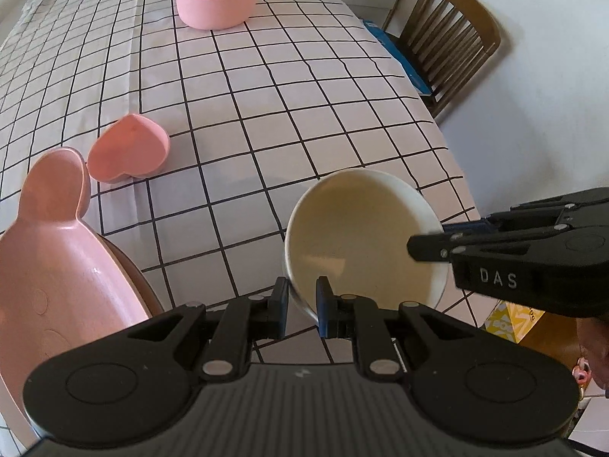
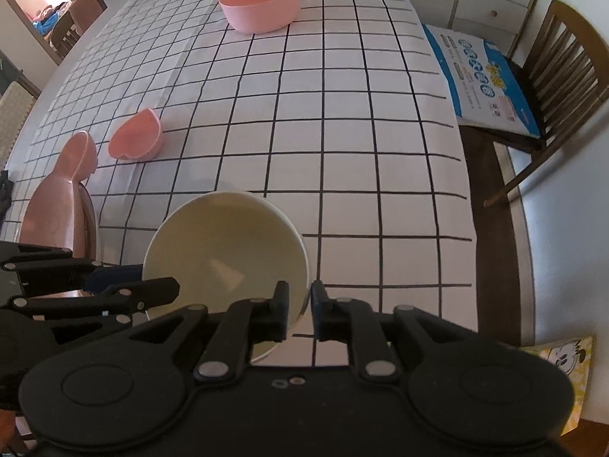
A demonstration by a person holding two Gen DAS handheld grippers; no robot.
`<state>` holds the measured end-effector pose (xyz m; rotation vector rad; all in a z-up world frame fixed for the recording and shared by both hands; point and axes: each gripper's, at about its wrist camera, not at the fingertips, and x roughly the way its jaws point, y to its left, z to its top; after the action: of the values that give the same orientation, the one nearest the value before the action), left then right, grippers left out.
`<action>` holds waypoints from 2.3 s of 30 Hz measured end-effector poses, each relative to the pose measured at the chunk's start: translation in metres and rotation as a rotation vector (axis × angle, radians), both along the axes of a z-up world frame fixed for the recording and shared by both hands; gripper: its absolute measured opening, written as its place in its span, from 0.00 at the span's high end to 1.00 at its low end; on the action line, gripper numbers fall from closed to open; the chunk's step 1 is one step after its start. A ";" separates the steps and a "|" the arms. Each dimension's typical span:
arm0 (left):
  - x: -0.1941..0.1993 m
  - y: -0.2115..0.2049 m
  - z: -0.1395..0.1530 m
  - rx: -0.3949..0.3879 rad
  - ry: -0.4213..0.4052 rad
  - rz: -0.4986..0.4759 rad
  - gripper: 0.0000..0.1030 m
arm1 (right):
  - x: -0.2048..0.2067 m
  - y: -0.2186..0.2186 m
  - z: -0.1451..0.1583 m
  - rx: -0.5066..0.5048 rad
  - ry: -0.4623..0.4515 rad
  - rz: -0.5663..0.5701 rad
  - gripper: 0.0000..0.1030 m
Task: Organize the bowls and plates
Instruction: 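Lower the cream bowl onto the stack and open both grippers, then reach both grippers to the pink bowl rim and close on it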
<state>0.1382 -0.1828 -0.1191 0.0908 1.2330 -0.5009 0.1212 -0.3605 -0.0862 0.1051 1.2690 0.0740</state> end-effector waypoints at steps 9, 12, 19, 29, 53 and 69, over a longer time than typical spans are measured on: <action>-0.003 0.005 0.016 -0.001 -0.041 -0.006 0.86 | -0.001 -0.006 0.011 0.006 -0.014 -0.005 0.78; -0.002 0.005 0.025 -0.006 -0.067 -0.007 0.86 | 0.001 -0.008 0.019 0.020 -0.023 -0.005 0.73; 0.012 0.010 0.052 -0.042 -0.136 0.011 0.85 | 0.016 -0.011 0.049 0.018 -0.090 0.027 0.66; 0.057 0.022 0.087 -0.105 -0.245 0.122 0.32 | 0.068 -0.016 0.096 0.009 -0.237 0.083 0.40; 0.242 0.012 0.072 0.025 -0.294 0.372 0.21 | 0.257 -0.028 0.079 0.030 -0.259 0.055 0.13; 0.301 0.007 0.009 0.044 -0.183 0.453 0.21 | 0.324 -0.022 0.024 0.095 -0.152 -0.008 0.28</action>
<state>0.4394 -0.1763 -0.1097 -0.1025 1.0435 -0.0689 0.4457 -0.3820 -0.0622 0.1828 1.1135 0.1328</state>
